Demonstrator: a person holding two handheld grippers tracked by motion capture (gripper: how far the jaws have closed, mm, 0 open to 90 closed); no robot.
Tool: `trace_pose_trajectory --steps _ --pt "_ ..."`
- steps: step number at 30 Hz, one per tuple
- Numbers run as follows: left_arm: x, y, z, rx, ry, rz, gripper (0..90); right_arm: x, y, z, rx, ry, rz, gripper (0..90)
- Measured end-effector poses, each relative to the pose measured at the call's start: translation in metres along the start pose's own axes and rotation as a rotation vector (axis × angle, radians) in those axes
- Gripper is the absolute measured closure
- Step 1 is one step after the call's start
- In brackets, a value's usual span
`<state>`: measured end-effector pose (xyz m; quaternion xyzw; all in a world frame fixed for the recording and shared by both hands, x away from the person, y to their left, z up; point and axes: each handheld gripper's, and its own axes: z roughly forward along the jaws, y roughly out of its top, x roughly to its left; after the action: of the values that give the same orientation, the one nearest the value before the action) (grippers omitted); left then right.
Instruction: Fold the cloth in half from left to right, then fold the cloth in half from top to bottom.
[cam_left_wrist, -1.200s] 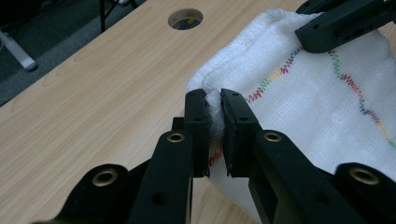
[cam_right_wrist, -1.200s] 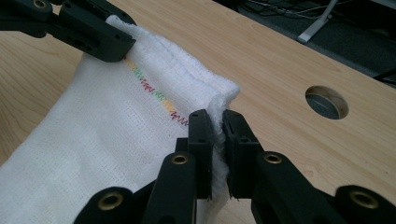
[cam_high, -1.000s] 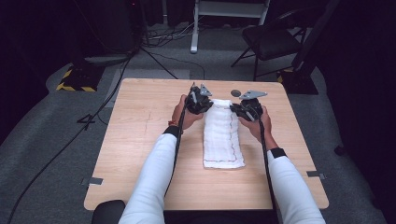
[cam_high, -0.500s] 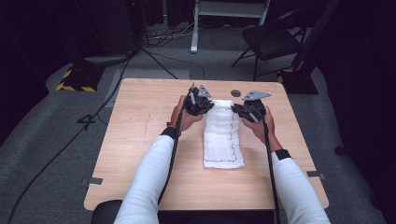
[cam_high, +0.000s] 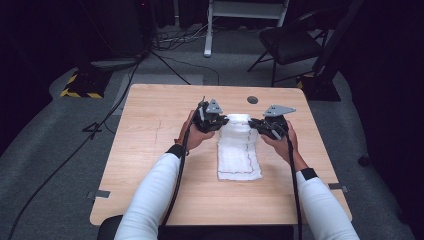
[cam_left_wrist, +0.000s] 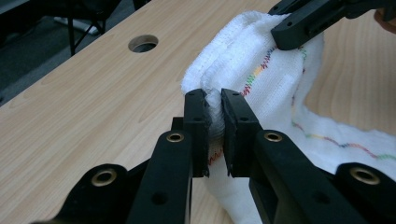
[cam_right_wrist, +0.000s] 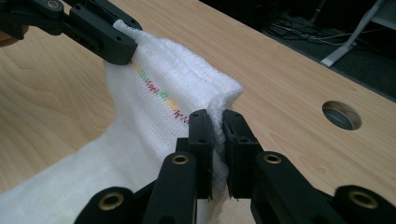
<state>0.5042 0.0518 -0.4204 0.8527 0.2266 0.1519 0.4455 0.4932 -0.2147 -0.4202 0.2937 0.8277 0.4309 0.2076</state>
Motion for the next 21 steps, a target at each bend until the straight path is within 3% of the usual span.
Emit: trace_pose_trajectory --steps 8,21 --pt "-0.011 -0.005 -0.014 -0.008 -0.046 0.035 81.3 0.012 -0.006 -0.012 -0.012 0.043 -0.024 83.2" --pt "-0.031 -0.016 -0.019 -0.009 -0.112 0.067 78.6 0.019 -0.021 -0.03 -0.017 0.086 -0.05 83.2"
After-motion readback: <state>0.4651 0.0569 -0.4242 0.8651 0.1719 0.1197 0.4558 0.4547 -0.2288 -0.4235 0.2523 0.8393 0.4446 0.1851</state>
